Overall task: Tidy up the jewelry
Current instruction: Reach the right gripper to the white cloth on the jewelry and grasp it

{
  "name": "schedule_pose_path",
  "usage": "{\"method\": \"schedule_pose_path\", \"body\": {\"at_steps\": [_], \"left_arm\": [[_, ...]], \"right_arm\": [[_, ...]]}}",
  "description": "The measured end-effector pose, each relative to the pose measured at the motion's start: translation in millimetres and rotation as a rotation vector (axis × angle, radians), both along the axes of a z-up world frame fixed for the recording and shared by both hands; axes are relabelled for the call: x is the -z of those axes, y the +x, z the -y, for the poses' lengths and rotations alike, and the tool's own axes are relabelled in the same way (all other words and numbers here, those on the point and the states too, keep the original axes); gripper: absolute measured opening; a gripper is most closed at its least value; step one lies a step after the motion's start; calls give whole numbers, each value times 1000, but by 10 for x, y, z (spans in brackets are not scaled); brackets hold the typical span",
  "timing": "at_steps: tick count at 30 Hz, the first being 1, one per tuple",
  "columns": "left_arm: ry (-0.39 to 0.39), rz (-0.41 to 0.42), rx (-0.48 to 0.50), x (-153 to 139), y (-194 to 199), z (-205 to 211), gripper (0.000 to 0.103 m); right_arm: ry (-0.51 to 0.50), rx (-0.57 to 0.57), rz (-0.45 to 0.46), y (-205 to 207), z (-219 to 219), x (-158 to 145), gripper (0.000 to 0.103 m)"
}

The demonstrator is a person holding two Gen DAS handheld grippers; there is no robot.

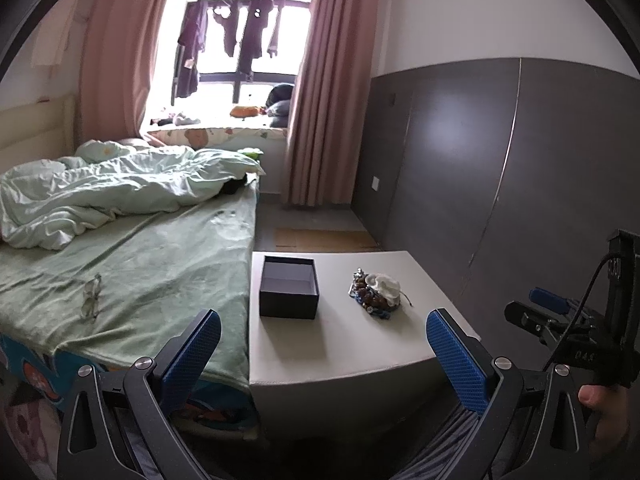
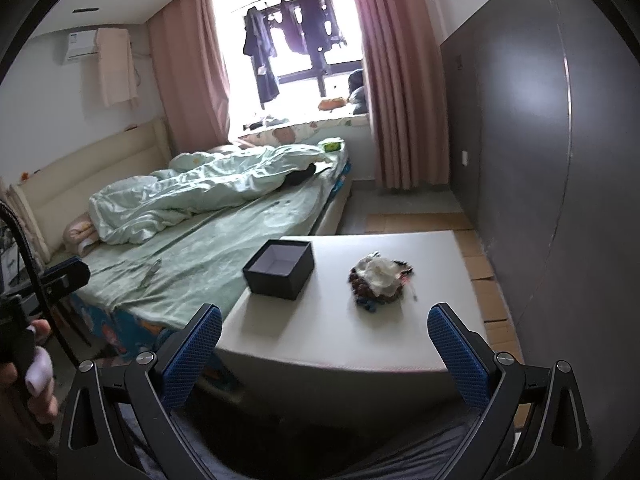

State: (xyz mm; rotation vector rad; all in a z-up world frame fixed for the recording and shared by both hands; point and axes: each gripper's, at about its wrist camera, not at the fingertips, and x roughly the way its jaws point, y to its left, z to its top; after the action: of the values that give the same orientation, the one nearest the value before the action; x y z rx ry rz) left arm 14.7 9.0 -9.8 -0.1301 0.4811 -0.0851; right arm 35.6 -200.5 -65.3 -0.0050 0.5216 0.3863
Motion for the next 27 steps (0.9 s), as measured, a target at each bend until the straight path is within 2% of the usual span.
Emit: {"method": "schedule_pose_path", "body": {"at_steps": [9,14,20,21,24,27], "left_arm": [[-17,-49,70,180,396,51,103],[-44,-82,108,290,628,74,103],[-36,-100,141,414,928,152,102],[-41,-107,147,437,975,158,101],[-67,-135,156,514,1133,165,99],[-82,-161,159,603,1307,179,96]], "right_arm": [[21,71,-28,311,234,166,103],[36,77,-64,531,327,284,103],[67,61,-135,821,405,454,101],[71,60,-146,874,413,487,99],[100,48,-204,1064,435,600,83],[112,48,-248,1251,431,720,82]]}}
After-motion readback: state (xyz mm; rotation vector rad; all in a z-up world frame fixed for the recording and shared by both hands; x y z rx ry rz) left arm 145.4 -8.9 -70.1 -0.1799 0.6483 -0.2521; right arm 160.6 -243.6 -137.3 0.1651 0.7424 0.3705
